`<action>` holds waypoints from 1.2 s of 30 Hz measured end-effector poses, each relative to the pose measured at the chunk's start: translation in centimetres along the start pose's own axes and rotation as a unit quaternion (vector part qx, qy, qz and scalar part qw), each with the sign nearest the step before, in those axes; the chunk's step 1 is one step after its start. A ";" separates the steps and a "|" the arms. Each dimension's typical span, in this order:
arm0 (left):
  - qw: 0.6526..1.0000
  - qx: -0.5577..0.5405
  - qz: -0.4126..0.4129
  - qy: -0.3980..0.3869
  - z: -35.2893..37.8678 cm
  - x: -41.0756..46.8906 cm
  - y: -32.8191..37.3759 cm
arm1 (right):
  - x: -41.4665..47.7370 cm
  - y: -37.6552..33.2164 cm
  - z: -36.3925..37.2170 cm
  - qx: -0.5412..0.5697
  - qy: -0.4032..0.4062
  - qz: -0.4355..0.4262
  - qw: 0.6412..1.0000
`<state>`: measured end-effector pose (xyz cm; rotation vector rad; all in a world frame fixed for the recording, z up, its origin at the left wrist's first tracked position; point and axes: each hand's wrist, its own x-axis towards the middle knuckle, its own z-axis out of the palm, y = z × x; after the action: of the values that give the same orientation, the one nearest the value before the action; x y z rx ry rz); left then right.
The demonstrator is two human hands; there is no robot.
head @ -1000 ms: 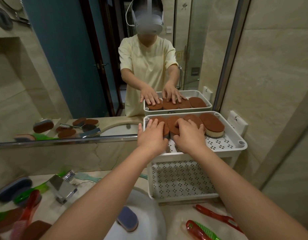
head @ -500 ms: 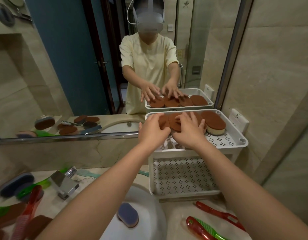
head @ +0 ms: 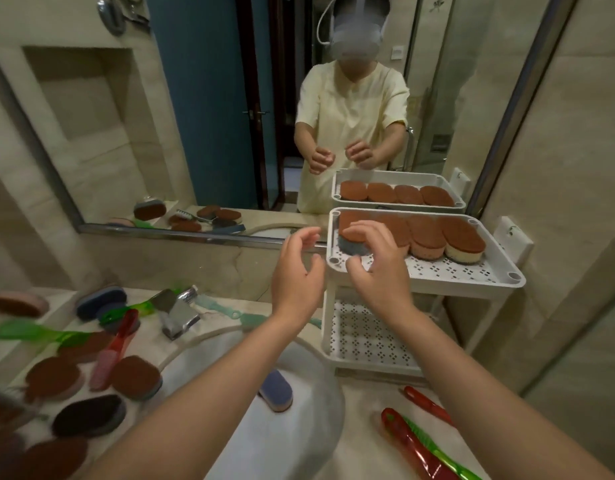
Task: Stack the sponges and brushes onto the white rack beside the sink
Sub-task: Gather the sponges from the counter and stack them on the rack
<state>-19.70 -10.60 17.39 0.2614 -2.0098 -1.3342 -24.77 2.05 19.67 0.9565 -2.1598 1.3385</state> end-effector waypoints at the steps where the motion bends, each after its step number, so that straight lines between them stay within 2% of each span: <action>1: 1.000 0.004 -0.007 0.004 -0.7 -0.6 -0.4 | -0.5 -0.5 0.6 0.010 -0.011 -0.003 1.000; 6: 0.997 0.023 -0.059 0.037 -4.4 -3.9 -2.0 | -3.1 -2.8 3.7 0.008 -0.084 -0.023 0.996; 13: 0.983 0.046 -0.127 0.123 -10.1 -9.7 -4.2 | -7.3 -5.7 8.3 0.023 -0.206 -0.057 0.977; 23: 0.954 0.092 -0.197 0.208 -18.9 -14.2 -8.9 | -10.3 -8.7 16.7 0.075 -0.333 -0.037 0.939; 28: 0.941 0.112 -0.242 0.209 -23.2 -15.2 -12.6 | -11.5 -9.9 22.5 0.049 -0.410 -0.005 0.911; 36: 0.917 0.201 -0.314 0.139 -31.3 -17.1 -19.1 | -13.7 -12.6 31.8 0.017 -0.492 0.012 0.870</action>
<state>9.18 -33.18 0.28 1.3040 -2.0040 -1.1248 -6.14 -25.63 4.06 1.9354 -2.8333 0.9681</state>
